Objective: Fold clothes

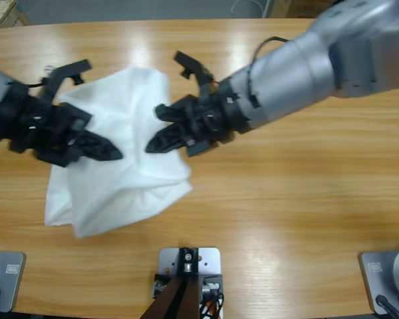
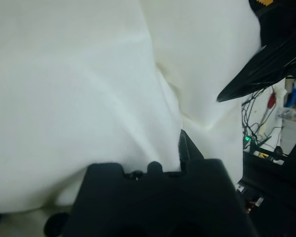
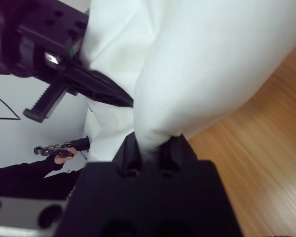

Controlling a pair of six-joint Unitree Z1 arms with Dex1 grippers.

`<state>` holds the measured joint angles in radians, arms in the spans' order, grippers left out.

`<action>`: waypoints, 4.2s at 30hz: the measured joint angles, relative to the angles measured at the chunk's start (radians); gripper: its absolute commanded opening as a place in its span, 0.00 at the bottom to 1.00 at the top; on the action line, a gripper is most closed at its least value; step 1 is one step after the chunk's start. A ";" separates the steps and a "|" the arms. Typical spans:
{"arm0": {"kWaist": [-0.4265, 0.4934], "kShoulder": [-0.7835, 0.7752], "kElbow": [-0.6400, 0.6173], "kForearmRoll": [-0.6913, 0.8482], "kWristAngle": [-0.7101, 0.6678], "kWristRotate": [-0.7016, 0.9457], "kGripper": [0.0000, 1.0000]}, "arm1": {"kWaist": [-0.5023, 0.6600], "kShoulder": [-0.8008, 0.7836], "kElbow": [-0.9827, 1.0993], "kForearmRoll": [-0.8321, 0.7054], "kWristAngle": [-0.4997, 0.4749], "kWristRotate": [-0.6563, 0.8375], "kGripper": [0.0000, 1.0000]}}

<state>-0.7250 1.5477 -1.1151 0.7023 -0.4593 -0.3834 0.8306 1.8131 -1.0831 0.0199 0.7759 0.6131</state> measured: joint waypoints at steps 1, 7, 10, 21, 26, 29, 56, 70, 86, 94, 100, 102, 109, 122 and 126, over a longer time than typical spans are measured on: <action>0.013 -0.019 0.013 0.016 0.006 0.011 0.00 | 0.008 0.015 -0.020 0.010 -0.001 0.001 0.00; 0.106 -0.122 0.091 0.094 0.047 0.090 0.00 | 0.082 0.126 -0.196 0.057 -0.008 0.023 0.00; 0.170 -0.157 0.123 0.116 0.060 0.134 0.00 | 0.103 0.181 -0.289 0.093 -0.009 0.031 0.00; 0.260 -0.151 0.121 0.167 0.130 0.311 0.00 | 0.124 0.314 -0.477 0.160 -0.009 0.032 0.00; 0.304 -0.093 0.088 0.212 0.145 0.446 0.00 | 0.124 0.337 -0.483 0.166 -0.009 0.032 0.00; 0.315 -0.051 0.058 0.234 0.146 0.498 0.00 | 0.124 0.337 -0.483 0.167 -0.009 0.032 0.00; 0.327 0.227 -0.075 0.365 0.149 0.531 0.00 | 0.138 0.375 -0.434 0.185 -0.024 0.032 0.00; 0.327 0.317 -0.141 0.444 0.150 0.530 0.00 | 0.138 0.379 -0.426 0.233 -0.112 0.029 0.00; 0.349 0.295 -0.165 0.491 0.150 0.483 1.00 | 0.141 0.381 -0.479 0.302 -0.255 0.018 1.00; 0.378 0.090 -0.188 0.552 0.218 0.441 0.88 | 0.141 0.380 -0.479 0.315 -0.270 0.019 0.50; 0.346 -0.028 -0.313 0.537 0.180 0.459 0.00 | 0.141 0.324 -0.480 0.315 -0.270 0.004 0.00; 0.346 -0.026 -0.296 0.499 0.138 0.459 0.00 | 0.141 0.276 -0.483 0.315 -0.270 -0.004 0.00; 0.386 0.076 -0.159 0.335 0.087 0.433 0.00 | 0.144 0.254 -0.485 0.295 -0.166 -0.024 0.00; 0.426 0.156 0.081 0.034 0.124 0.170 0.00 | 0.212 0.392 -0.482 0.128 -0.079 0.007 0.00; 0.441 0.155 0.096 0.033 0.127 0.163 0.00 | 0.219 0.420 -0.482 0.102 -0.063 0.022 0.00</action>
<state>-0.2837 1.7032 -1.0188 0.7353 -0.3325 -0.2203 1.0495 2.2330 -1.5655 0.1222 0.7128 0.6355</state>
